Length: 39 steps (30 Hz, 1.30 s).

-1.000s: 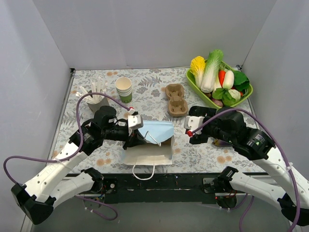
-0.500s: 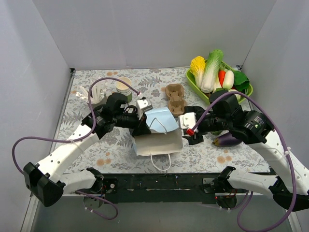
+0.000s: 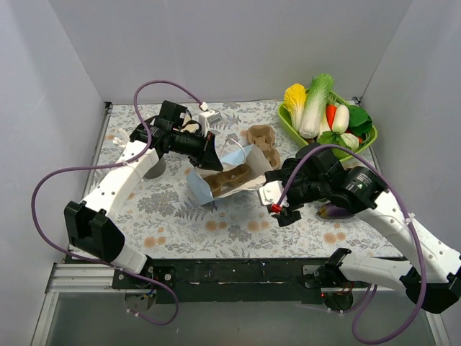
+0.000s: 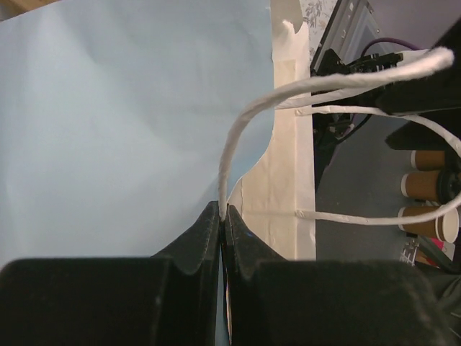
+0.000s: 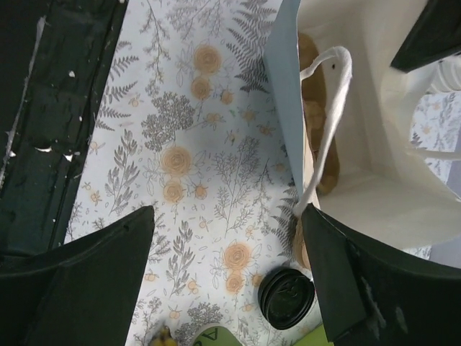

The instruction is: Pack the takeout coffee

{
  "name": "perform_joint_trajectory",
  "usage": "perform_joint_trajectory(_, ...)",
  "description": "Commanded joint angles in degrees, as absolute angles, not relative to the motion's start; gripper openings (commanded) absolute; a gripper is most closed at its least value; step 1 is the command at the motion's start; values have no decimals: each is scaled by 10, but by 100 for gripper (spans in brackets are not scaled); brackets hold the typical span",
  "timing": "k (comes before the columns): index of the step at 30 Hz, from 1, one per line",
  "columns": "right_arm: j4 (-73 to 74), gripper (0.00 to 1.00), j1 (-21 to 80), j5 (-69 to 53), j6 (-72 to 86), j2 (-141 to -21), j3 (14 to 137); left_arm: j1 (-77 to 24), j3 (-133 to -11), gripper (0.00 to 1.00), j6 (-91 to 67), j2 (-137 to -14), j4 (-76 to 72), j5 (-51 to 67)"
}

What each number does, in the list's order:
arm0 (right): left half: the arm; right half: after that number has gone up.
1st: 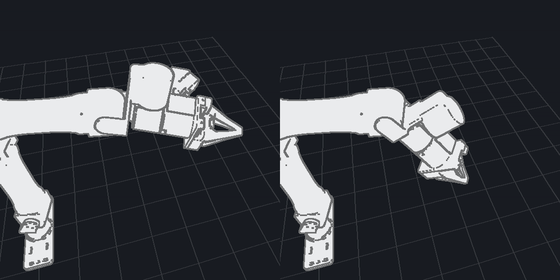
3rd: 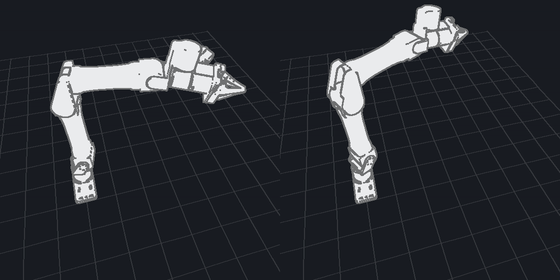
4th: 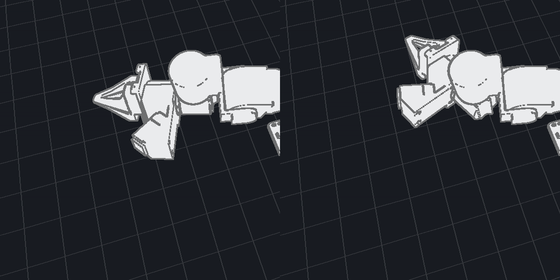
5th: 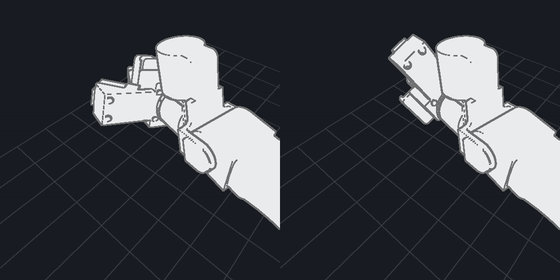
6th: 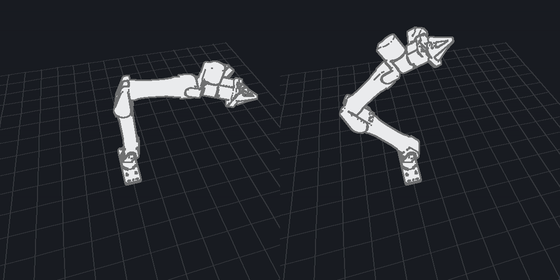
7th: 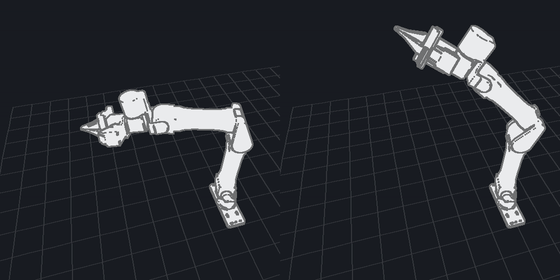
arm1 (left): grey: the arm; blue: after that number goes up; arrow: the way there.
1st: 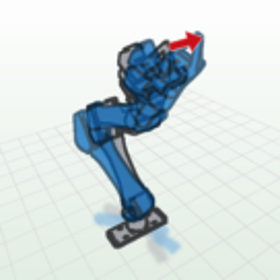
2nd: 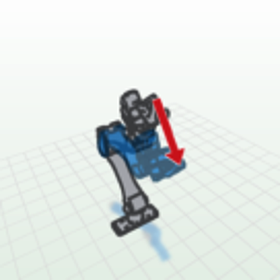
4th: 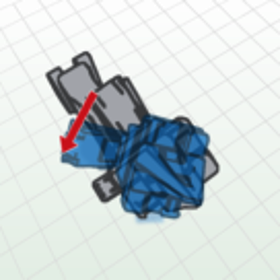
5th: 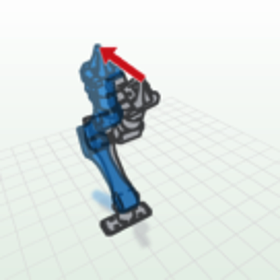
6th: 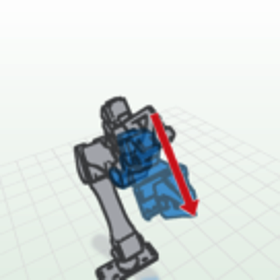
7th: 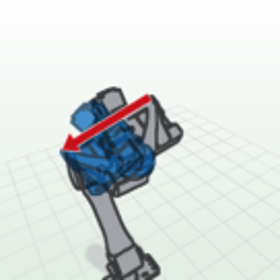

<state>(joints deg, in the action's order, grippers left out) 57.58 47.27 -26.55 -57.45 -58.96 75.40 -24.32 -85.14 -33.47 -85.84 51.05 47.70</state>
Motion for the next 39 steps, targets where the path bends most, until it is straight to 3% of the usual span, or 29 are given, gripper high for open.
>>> perform_joint_trajectory(1, 473, 90, 473, -241, -602, -599, 704, -240, -859, 0, -339, -855, 544, 516)
perform_joint_trajectory(8, 385, 87, 473, -201, -613, -613, 648, -240, -848, 0, -338, -859, 541, 515)
perform_joint_trajectory(10, 363, 82, 473, -199, -615, -620, 628, -239, -853, 0, -335, -863, 544, 518)
perform_joint_trajectory(12, 346, 63, 473, -195, -619, -633, 618, -238, -868, 0, -330, -874, 550, 518)
perform_joint_trajectory(13, 344, 43, 473, -192, -620, -651, 623, -236, -876, 0, -329, -880, 554, 519)
perform_joint_trajectory(14, 344, 34, 473, -190, -620, -662, 633, -233, -886, 0, -328, -884, 556, 518)
perform_joint_trajectory(17, 372, 11, 473, -182, -613, -700, 728, -218, -969, 0, -321, -903, 591, 515)
perform_joint_trajectory(19, 440, 1, 473, -214, -605, -743, 909, -216, -1101, 0, -309, -919, 635, 494)
perform_joint_trajectory(21, 497, 1, 473, -245, -592, -784, 1083, -216, -1163, 0, -305, -910, 611, 452)
perform_joint_trajectory(22, 537, 1, 472, -245, -577, -810, 1092, -216, -1136, 0, -316, -886, 587, 409)
perform_joint_trajectory(24, 533, 1, 453, -287, -549, -802, 993, -216, -1005, 0, -329, -868, 534, 377)
perform_joint_trajectory(25, 515, 1, 454, -286, -558, -780, 881, -216, -925, 0, -325, -890, 553, 385)
perform_joint_trajectory(27, 504, 1, 464, -273, -570, -773, 887, -216, -969, 0, -294, -922, 631, 440)
perform_joint_trajectory(28, 529, 1, 464, -274, -566, -801, 1027, -217, -1100, 0, -301, -930, 635, 433)
perform_joint_trajectory(29, 556, 1, 465, -270, -562, -829, 1117, -216, -1157, 0, -305, -937, 631, 395)
perform_joint_trajectory(31, 629, 1, 455, -272, -550, -925, 1286, -216, -1187, 0, -306, -933, 586, 349)
perform_joint_trajectory(32, 685, 1, 444, -286, -549, -939, 1284, -216, -1093, 0, -308, -916, 574, 345)
perform_joint_trajectory(33, 687, 1, 425, -313, -550, -935, 1200, -215, -1019, 0, -301, -908, 561, 369)
perform_joint_trajectory(35, 585, 1, 423, -309, -548, -875, 1020, -216, -943, 0, -303, -890, 541, 386)
perform_joint_trajectory(37, 535, 1, 425, -298, -543, -847, 1063, -216, -1044, 0, -315, -896, 531, 376)
perform_joint_trajectory(38, 529, 1, 425, -285, -544, -864, 1215, -215, -1221, 0, -316, -914, 534, 360)
perform_joint_trajectory(39, 575, 1, 423, -283, -545, -928, 1298, -215, -1290, 0, -309, -966, 565, 338)
